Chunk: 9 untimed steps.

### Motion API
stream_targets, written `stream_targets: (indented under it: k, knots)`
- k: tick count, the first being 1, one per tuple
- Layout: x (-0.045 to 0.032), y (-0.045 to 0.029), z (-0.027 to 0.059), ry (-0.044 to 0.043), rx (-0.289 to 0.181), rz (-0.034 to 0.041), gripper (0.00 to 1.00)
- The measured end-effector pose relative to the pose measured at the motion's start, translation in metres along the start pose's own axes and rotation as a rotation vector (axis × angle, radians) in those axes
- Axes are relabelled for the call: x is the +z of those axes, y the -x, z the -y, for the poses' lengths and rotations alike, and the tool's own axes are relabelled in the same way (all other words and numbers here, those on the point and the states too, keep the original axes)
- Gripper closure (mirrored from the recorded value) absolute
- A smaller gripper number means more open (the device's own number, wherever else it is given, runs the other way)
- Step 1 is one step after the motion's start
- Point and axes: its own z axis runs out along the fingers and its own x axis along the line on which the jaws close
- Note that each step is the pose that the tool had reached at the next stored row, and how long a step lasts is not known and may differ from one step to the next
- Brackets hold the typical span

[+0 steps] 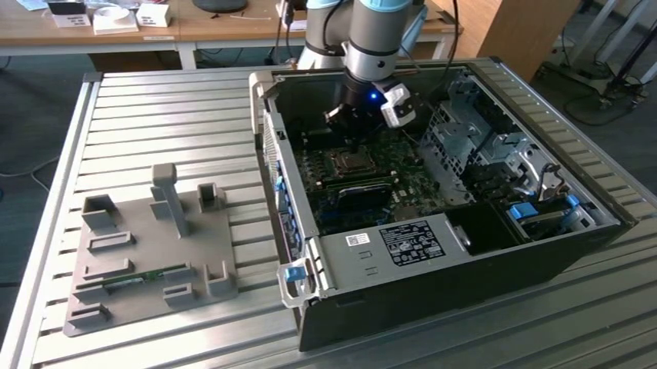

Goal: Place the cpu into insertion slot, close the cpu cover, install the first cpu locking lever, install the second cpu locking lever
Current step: 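Install the first cpu locking lever, then install the second cpu locking lever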

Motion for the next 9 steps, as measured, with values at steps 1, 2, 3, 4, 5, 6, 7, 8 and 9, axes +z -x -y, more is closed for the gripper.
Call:
stream_targets:
  k: [1, 2, 3, 4, 5, 6, 7, 8, 9]
  knots:
    - [0.0001, 0.001, 0.0, 0.0, -0.001, -0.0002, 0.89]
    - [0.0001, 0.0012, 0.0, 0.0001, -0.001, -0.0003, 0.89]
    - [0.0001, 0.0012, 0.0, 0.0001, -0.001, -0.0003, 0.89]
    - [0.0001, 0.0012, 0.0, 0.0001, -0.001, -0.0003, 0.89]
    - [0.0001, 0.0015, -0.0001, 0.0001, -0.001, -0.0003, 0.89]
    - [0.0001, 0.0018, -0.0001, 0.0, -0.001, -0.0003, 0.89]
    - [0.0001, 0.0018, -0.0001, 0.0, -0.001, -0.0003, 0.89]
    - [0.0001, 0.0018, -0.0001, 0.0, -0.001, -0.0003, 0.89]
    - [0.0001, 0.0018, -0.0001, 0.0, -0.001, -0.0003, 0.89]
